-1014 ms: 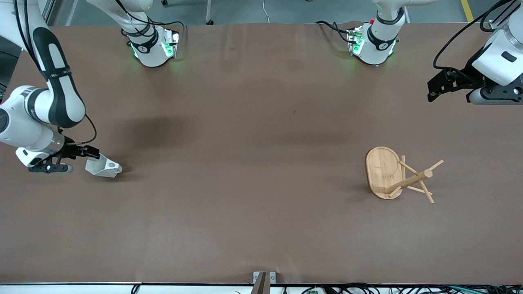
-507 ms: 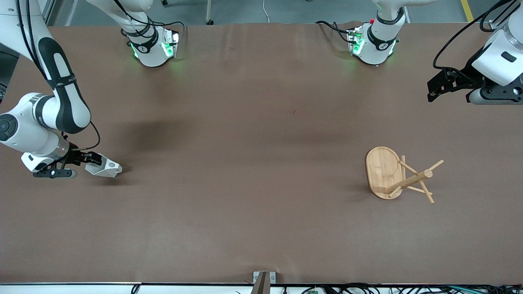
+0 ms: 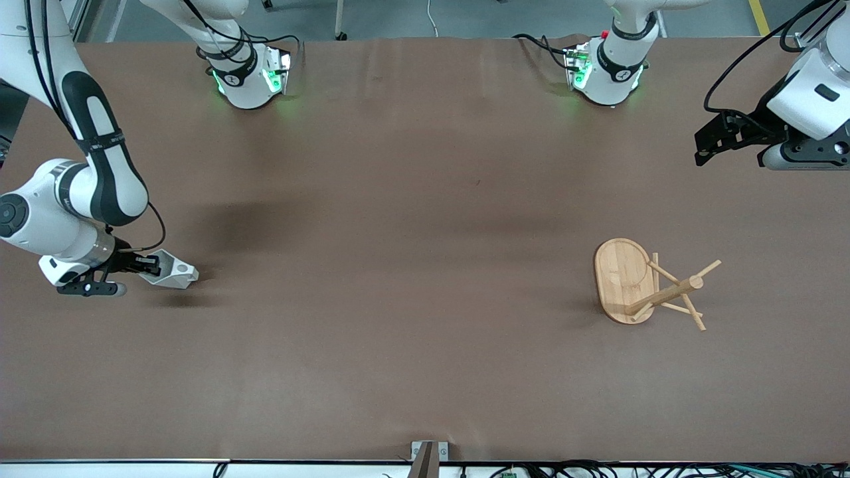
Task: Hang cup on rack
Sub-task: 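Close the right gripper on the white cup and lift it, then carry the cup toward the middle while the left gripper approaches, then grasp the cup's top with the left gripper, then open the right gripper and withdraw while the left gripper carries the cup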
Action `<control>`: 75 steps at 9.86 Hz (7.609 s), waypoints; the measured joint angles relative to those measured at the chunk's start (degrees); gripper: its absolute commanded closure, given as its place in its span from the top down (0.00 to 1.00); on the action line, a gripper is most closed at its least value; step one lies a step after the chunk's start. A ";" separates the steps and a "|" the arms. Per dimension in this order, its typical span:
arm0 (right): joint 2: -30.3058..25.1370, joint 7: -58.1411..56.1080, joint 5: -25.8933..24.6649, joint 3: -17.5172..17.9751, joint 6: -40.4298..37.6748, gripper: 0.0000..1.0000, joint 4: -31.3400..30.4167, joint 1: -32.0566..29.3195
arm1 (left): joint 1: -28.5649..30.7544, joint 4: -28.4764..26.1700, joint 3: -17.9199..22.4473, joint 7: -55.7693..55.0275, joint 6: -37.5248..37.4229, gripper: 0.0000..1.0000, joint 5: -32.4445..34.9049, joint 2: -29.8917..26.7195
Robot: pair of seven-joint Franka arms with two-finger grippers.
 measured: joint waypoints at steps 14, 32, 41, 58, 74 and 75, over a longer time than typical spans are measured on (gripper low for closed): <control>-11.86 0.08 45.79 4.48 -20.28 0.00 6.14 18.15 | -0.84 0.04 -1.98 0.33 0.00 1.00 -2.69 0.02; -3.63 -11.80 81.80 3.60 -34.96 0.00 14.16 36.89 | -7.68 6.31 -23.03 38.09 8.49 1.00 -12.85 7.51; -3.38 -12.05 82.95 3.60 -35.13 0.00 14.79 36.89 | -8.59 0.10 -28.35 29.09 18.62 1.00 -6.31 7.67; -3.38 -12.05 83.23 3.60 -35.19 0.00 14.82 36.89 | -9.03 -0.04 -28.49 34.92 22.98 0.71 -3.28 13.80; -3.54 -12.10 81.87 2.38 -35.40 1.00 16.40 24.89 | -2.46 1.67 -27.79 2.00 18.49 0.26 -0.54 11.86; -3.62 -12.21 77.50 1.79 -34.82 1.00 17.26 23.48 | -0.84 1.63 -27.75 -1.28 18.13 0.26 -0.45 11.77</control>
